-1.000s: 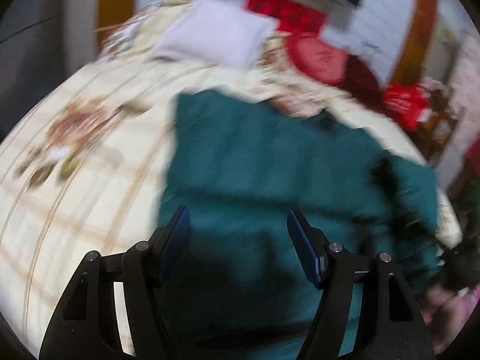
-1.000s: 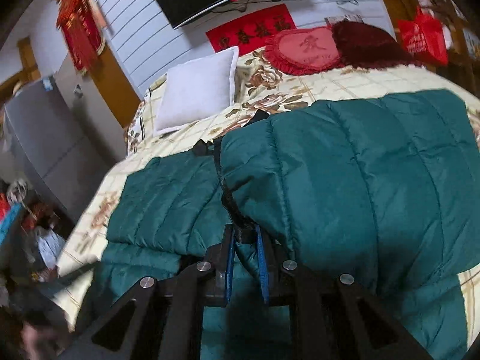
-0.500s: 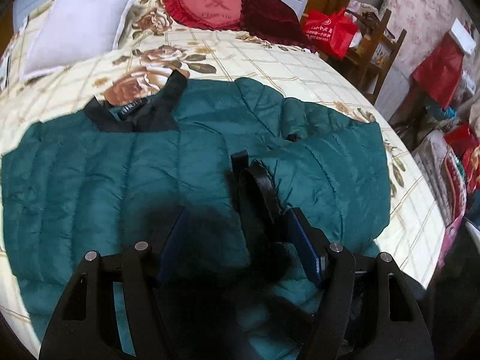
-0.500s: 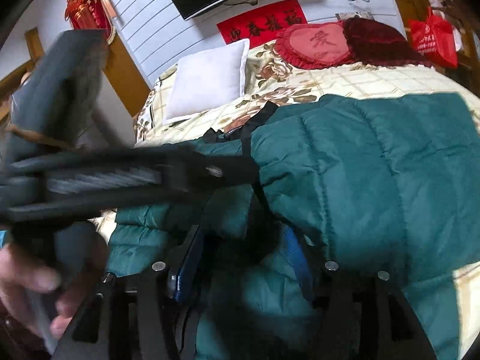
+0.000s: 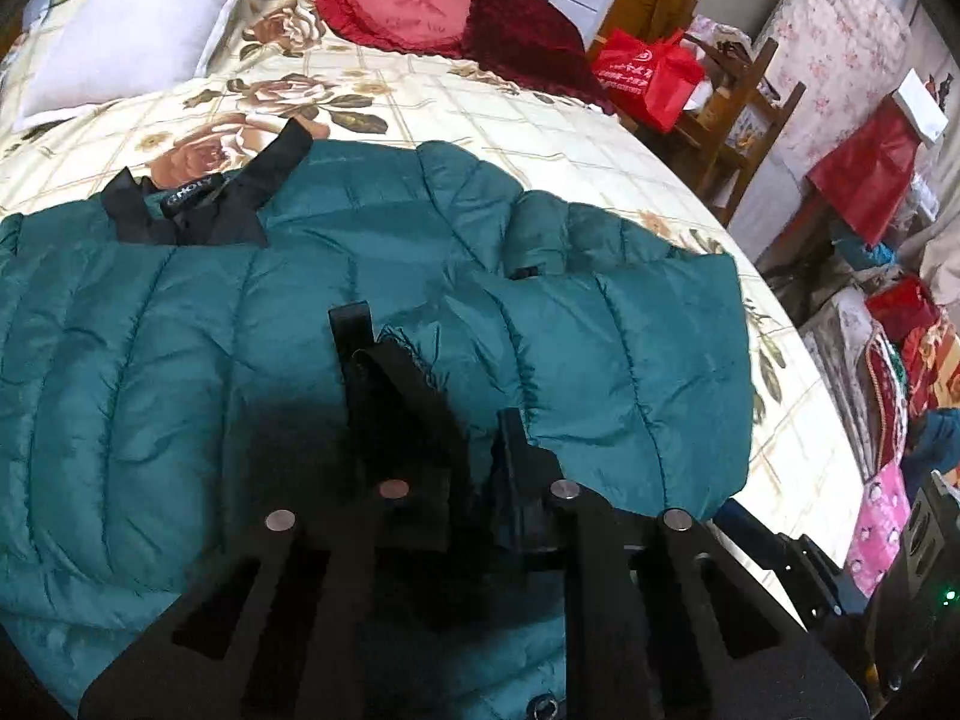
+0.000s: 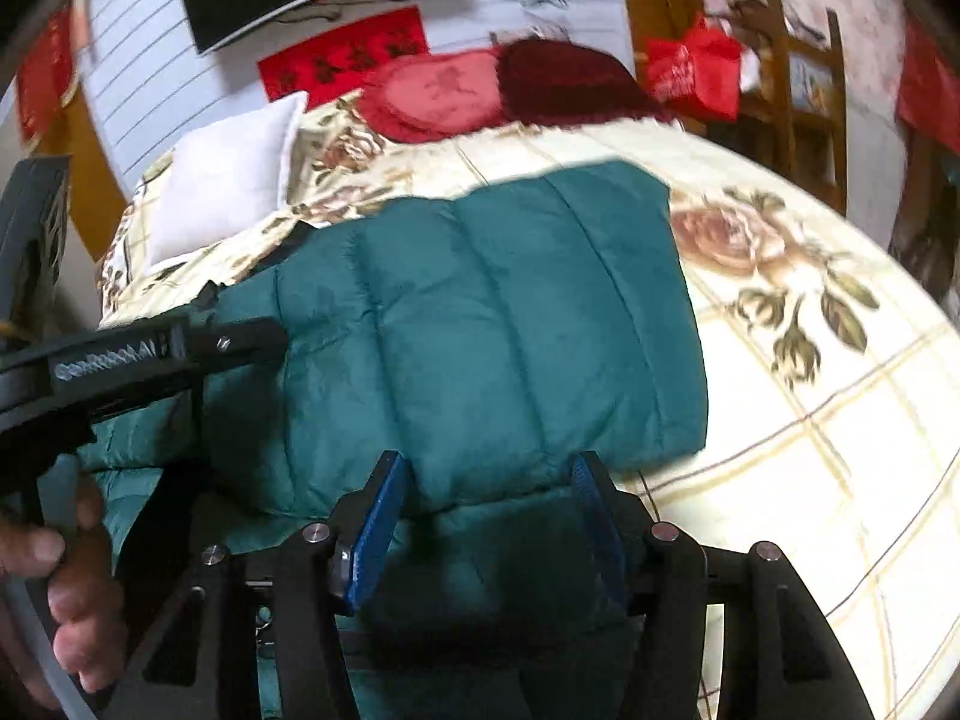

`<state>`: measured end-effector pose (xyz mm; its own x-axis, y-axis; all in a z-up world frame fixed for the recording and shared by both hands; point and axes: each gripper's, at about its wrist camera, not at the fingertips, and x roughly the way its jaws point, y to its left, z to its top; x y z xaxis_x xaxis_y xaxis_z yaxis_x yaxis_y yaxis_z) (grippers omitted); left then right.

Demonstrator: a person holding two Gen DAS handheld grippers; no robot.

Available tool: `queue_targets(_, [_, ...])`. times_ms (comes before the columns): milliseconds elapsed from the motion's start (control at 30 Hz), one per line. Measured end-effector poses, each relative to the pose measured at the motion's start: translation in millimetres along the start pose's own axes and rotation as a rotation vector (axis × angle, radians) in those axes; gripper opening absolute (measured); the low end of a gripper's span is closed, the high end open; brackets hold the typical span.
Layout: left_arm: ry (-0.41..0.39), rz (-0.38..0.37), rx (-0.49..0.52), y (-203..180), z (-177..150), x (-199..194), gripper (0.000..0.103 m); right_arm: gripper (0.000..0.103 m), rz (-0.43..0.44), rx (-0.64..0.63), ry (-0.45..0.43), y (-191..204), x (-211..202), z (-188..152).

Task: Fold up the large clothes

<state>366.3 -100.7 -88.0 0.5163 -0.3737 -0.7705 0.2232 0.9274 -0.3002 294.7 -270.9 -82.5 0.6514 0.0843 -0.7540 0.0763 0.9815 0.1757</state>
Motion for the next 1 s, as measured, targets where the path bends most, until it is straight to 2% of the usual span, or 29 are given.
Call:
queue_targets(267, [-0.190, 0.047, 0.034, 3, 2, -62, 0.004, 0.056, -0.059, -0.002, -0.020, -3, -3, 1])
queue_targets(433, [-0.259, 0.022, 0.023, 23, 15, -114, 0.004, 0.056, -0.092, 0.007, -0.042, -5, -7, 1])
queue_targets(767, [-0.399, -0.030, -0.053, 61, 55, -213, 0.004, 0.056, -0.088, 0.047, 0.013, -12, 7, -5])
queue_targets(900, [-0.426, 0.041, -0.051, 86, 61, -239, 0.004, 0.056, -0.080, 0.082, 0.016, -19, 7, -6])
queue_targets(1000, [-0.397, 0.108, -0.058, 110, 56, -234, 0.004, 0.056, -0.083, 0.082, 0.018, -17, 7, -7])
